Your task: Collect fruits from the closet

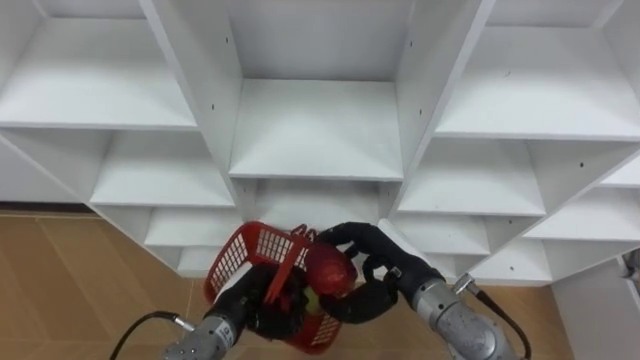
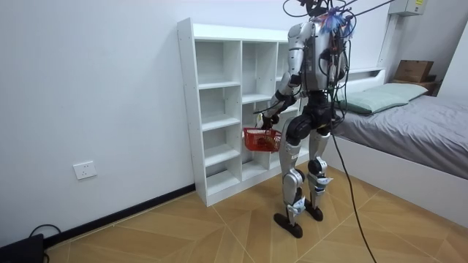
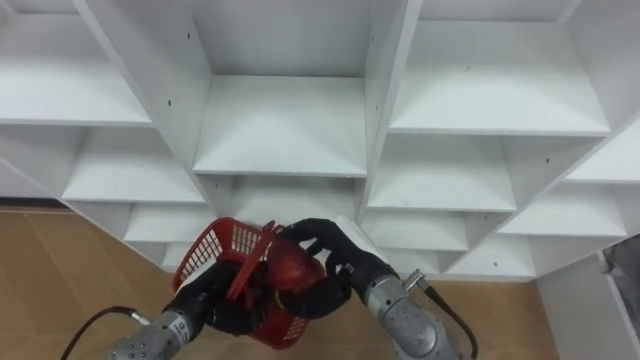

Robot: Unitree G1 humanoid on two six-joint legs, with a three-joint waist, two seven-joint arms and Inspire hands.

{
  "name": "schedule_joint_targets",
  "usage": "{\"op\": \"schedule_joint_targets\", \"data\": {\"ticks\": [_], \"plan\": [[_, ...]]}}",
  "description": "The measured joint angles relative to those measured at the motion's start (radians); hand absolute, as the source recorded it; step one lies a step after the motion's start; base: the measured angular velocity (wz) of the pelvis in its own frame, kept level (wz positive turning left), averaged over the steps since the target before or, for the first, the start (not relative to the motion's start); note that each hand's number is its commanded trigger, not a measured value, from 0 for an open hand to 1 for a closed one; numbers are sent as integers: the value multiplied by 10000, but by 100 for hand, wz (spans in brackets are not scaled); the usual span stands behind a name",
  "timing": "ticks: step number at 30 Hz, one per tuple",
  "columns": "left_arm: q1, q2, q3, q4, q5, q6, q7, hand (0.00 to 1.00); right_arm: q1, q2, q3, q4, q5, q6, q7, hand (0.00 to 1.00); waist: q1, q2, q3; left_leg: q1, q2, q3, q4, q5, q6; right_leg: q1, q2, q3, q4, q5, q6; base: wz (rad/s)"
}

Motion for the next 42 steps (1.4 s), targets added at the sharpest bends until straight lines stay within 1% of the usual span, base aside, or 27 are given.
{"op": "schedule_joint_targets", "data": {"ticks": [5,15,24,28,29,30,31,32,39,40,42], "plan": [[0,-1,-267,51,-11,29,-134,100,-1,-1,14,5,2,0,-8,100,5,27,-4,-2,4,-3,10,0,0,6,3,-3,-5,2,-4,0],[-20,-23,-270,-11,-9,39,-205,100,0,-3,9,45,-11,6,-7,100,-6,77,-13,-197,10,-4,33,0,0,-182,1,-18,7,9,-13,0],[-101,-31,-269,-14,-11,38,-187,100,15,-8,9,86,-53,8,28,100,-56,217,-11,-229,15,-14,38,0,0,-214,-12,-73,43,22,-28,0],[-104,-47,-265,-36,-11,42,-157,100,82,9,9,204,-173,93,93,100,-99,256,-17,-238,12,-8,46,0,0,-232,-17,-70,70,21,-28,0],[-119,-87,-266,-37,-11,42,-144,100,81,25,9,358,-324,96,99,93,-100,256,-17,-237,8,-7,55,0,0,-234,-24,-60,86,20,-28,0],[-130,-118,-265,-37,-11,42,-139,100,80,28,9,446,-405,99,109,57,-99,256,-17,-237,5,-6,59,0,0,-239,-28,-51,95,20,-27,0],[-154,-170,-266,-38,-10,42,-125,100,82,50,21,583,-505,131,132,47,-81,255,-17,-250,-2,-21,70,1,1,-262,-37,-37,129,18,-25,0],[-176,-189,-266,-38,-10,41,-117,100,81,96,21,684,-652,133,130,0,-75,253,-19,-300,-5,-29,105,1,2,-309,-47,-20,155,17,-24,0],[-187,-177,-362,-32,-16,63,-131,100,39,266,-12,1368,-849,129,142,0,-207,241,-20,-385,0,-13,260,0,3,-359,-61,-11,203,12,-28,0],[-187,-181,-362,-34,-17,63,-134,100,19,386,-18,1607,-854,133,144,0,-234,236,-21,-371,0,-13,260,0,3,-343,-59,-12,200,12,-28,0],[-186,-192,-363,-85,-17,63,-139,100,33,399,-16,1795,-860,138,234,0,-267,233,-20,-374,1,-21,262,0,3,-346,-59,-19,206,13,-28,0]]}}
